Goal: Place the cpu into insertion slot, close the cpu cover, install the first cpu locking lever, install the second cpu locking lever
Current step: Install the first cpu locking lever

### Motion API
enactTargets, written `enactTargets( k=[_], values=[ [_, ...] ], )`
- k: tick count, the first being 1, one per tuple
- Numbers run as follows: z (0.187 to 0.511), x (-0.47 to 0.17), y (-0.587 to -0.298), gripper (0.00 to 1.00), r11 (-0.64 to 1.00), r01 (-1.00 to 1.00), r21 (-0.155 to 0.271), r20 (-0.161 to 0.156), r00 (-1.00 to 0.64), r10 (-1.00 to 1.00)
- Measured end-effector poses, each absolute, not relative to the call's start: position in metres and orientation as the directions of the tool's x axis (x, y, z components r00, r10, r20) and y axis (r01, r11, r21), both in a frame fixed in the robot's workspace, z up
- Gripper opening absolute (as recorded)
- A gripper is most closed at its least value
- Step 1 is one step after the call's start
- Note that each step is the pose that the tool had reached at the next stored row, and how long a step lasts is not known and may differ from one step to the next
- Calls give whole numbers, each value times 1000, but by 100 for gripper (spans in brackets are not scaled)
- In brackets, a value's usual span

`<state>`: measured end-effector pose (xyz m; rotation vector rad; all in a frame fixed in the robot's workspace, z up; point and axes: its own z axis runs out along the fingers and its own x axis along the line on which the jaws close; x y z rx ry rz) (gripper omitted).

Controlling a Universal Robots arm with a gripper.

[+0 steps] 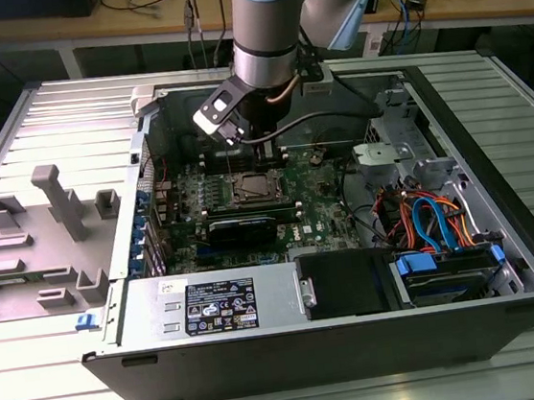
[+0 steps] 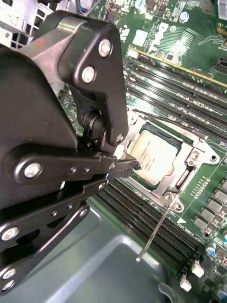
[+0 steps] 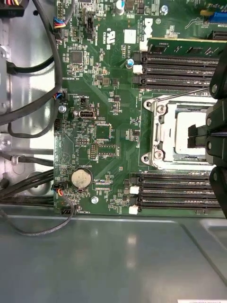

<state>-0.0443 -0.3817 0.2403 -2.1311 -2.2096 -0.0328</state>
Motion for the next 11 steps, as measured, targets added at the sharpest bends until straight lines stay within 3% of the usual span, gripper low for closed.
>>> enactTargets(
  k=[11],
  values=[
    [257, -44, -382, 11, 37, 999, -35, 66, -35, 997]
  ],
)
